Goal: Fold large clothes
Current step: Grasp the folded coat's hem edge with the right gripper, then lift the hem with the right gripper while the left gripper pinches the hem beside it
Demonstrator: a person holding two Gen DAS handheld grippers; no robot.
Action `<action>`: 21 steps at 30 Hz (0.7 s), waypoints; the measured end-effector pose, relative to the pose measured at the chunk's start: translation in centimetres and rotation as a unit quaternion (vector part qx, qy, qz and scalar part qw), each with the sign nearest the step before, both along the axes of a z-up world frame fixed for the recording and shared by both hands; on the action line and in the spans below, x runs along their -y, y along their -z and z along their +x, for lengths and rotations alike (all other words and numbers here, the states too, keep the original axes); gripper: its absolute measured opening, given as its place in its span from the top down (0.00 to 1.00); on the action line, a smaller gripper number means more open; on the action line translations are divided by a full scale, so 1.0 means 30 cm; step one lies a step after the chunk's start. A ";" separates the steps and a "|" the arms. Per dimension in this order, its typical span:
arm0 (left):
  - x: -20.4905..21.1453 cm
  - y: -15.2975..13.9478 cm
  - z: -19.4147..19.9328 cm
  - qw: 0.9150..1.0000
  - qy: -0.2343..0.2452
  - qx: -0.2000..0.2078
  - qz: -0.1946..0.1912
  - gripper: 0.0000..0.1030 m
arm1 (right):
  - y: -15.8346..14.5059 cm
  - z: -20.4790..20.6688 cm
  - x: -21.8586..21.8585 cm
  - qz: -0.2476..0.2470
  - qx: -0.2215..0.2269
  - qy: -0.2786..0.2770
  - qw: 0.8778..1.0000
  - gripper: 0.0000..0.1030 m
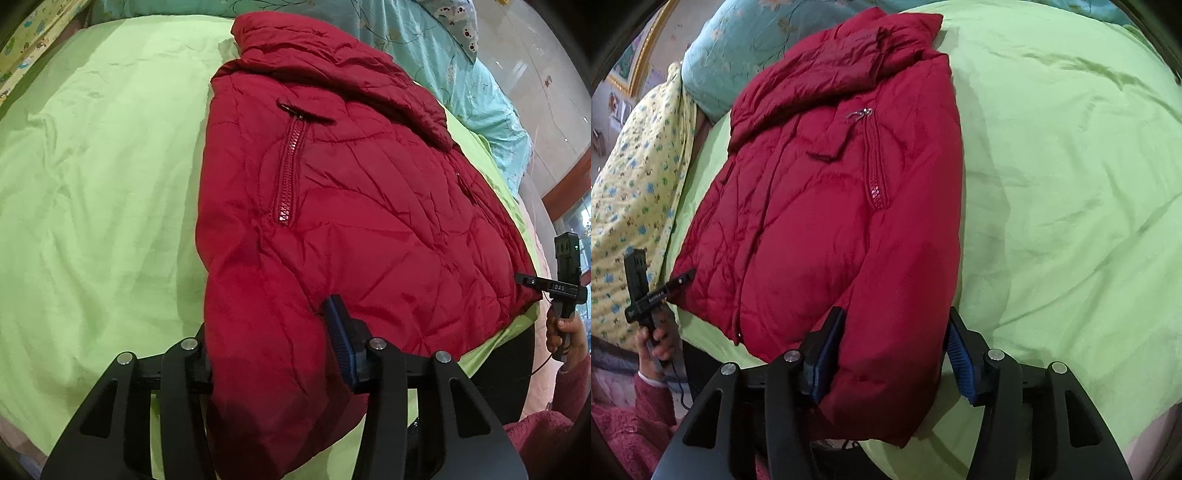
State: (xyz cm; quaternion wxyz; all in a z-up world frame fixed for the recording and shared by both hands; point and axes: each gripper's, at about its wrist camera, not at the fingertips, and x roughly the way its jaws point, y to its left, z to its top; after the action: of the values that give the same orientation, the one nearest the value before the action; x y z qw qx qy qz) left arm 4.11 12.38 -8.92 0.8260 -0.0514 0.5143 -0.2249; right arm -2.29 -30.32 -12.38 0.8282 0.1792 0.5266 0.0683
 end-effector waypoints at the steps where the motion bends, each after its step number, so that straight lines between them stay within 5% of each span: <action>1: -0.001 0.002 0.001 1.000 0.001 -0.001 -0.003 0.57 | 0.003 0.001 0.002 0.002 0.002 -0.003 1.000 0.48; 3: -0.001 0.000 -0.003 1.000 0.003 0.005 -0.004 0.57 | 0.000 -0.002 0.006 0.017 0.007 -0.007 1.000 0.62; 6: -0.001 -0.012 -0.016 1.000 0.007 0.019 -0.004 0.68 | -0.013 -0.015 0.014 0.044 0.027 -0.007 0.999 0.72; 11: -0.011 -0.055 -0.030 0.999 0.004 0.040 -0.016 0.79 | -0.035 -0.035 0.027 0.080 0.063 -0.003 0.995 0.76; 21: -0.047 -0.181 -0.042 0.993 -0.007 0.091 -0.068 0.83 | -0.131 -0.044 0.049 0.163 0.149 -0.015 0.975 0.80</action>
State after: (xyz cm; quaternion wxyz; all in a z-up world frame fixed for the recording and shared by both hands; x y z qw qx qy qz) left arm 2.84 13.79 -3.49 0.8655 -0.0905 0.4200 -0.2574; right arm -3.61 -31.80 -8.46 0.8561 0.2915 0.3816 0.1913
